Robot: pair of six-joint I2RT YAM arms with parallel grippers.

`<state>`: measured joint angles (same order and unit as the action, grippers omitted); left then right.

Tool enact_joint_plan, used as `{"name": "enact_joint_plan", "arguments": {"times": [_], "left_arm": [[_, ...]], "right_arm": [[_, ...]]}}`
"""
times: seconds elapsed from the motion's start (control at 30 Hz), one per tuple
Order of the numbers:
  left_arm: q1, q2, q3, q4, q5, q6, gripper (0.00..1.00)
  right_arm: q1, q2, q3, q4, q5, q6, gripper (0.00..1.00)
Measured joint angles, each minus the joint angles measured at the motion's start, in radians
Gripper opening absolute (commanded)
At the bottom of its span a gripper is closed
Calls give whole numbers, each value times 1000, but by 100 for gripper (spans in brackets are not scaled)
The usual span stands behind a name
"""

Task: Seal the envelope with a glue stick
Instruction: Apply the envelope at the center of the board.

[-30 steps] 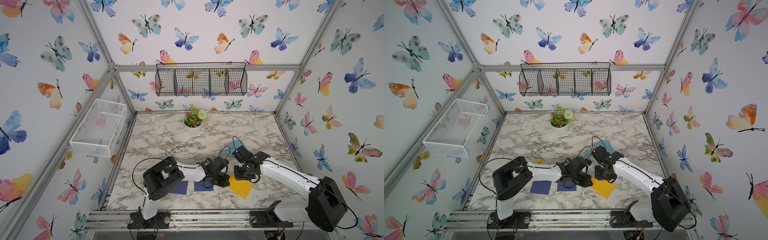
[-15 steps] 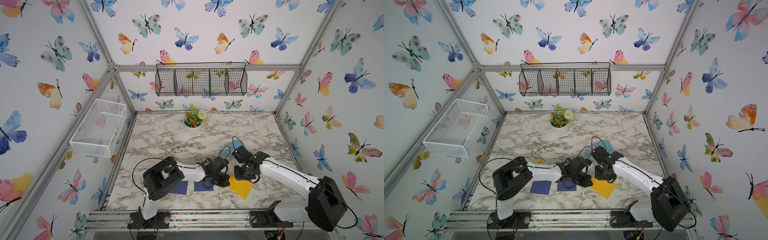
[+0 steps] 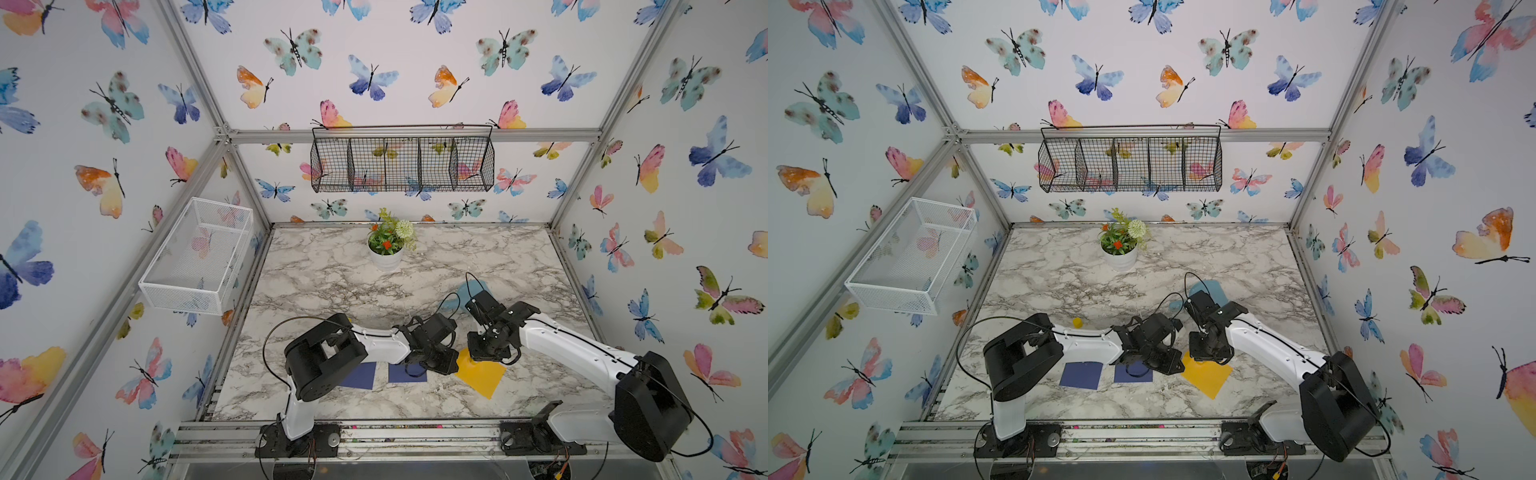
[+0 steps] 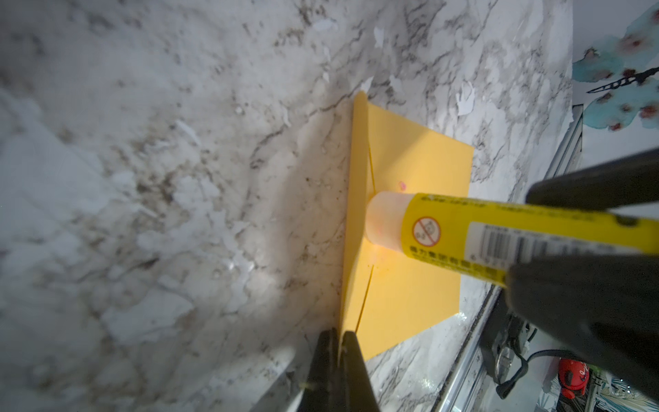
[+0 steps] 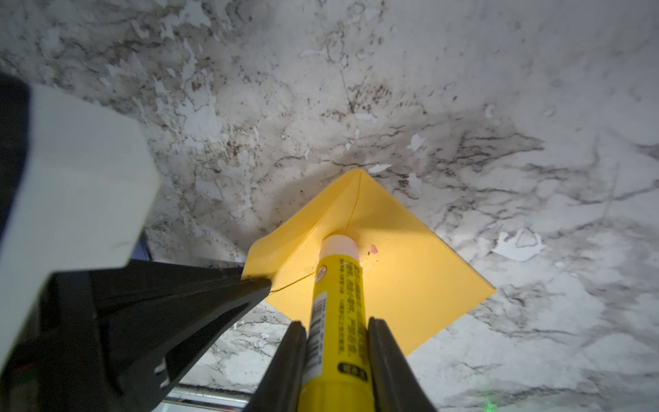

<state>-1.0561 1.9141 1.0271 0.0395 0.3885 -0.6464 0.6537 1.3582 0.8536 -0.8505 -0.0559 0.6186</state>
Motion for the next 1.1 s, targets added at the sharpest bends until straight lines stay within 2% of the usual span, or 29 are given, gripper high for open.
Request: {"name": "enact_joint_plan", "arguments": {"times": [0.17,0.83,1.1], "left_arm": [[0,-4,0,-12,-16,11,0],[-5,-11,0,-23,-45,23,0],[-6,-11,0,-23,-47,26,0]], "right_arm": [[-2,15,14,-9,-10,-10,2],[0,47,51,-76,79,-5,2],[-11,29,27,-57,6,-45,2]]}}
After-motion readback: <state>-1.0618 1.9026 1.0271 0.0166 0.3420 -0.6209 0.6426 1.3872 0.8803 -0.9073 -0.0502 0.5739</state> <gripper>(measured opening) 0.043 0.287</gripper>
